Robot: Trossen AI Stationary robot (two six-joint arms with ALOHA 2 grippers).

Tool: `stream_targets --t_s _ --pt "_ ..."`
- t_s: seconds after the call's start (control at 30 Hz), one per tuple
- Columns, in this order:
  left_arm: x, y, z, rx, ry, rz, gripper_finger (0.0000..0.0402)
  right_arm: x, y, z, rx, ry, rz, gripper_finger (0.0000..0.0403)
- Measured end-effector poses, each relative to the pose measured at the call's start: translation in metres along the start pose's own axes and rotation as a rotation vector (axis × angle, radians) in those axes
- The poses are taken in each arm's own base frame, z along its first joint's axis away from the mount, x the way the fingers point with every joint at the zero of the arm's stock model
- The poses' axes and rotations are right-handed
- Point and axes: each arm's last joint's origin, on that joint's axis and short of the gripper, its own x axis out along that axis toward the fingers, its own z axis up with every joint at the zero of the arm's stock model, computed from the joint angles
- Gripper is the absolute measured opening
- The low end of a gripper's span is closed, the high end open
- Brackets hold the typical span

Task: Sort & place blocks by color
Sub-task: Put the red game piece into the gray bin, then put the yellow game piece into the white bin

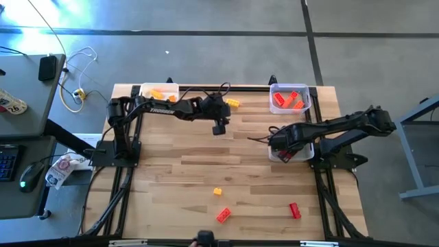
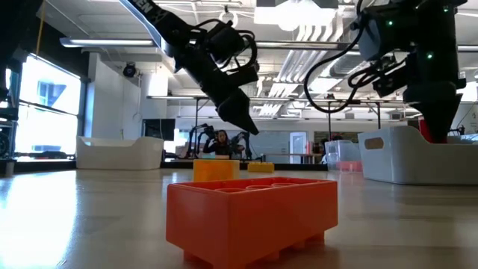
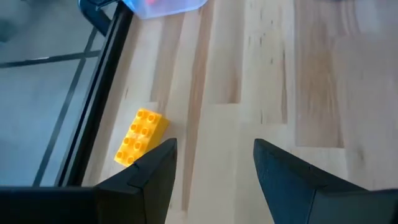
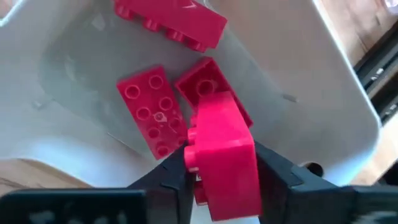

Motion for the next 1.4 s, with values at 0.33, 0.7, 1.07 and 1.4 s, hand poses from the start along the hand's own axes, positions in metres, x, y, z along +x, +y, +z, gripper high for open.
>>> stream_targets --t_s 0.33,0.7,1.07,1.4 --pt "-0.006 0.005 -0.01 -0.116 0.095 -0.037 0.02 -0.009 0.005 0.005 0.03 -0.018 0.079 0.0176" --pt "-0.056 0.002 0.009 -0.159 0.028 -0.188 0.02 -0.057 0.008 0.027 0.014 -0.275 0.092 0.0178" --pt "-0.107 0.005 0.011 -0.177 0.066 -0.21 0.02 -0.089 0.017 0.051 -0.157 -0.57 0.156 0.0178" --pt "-0.132 0.005 0.009 -0.217 0.094 -0.218 0.02 -0.101 0.007 0.087 -0.244 -0.797 0.163 0.0178"
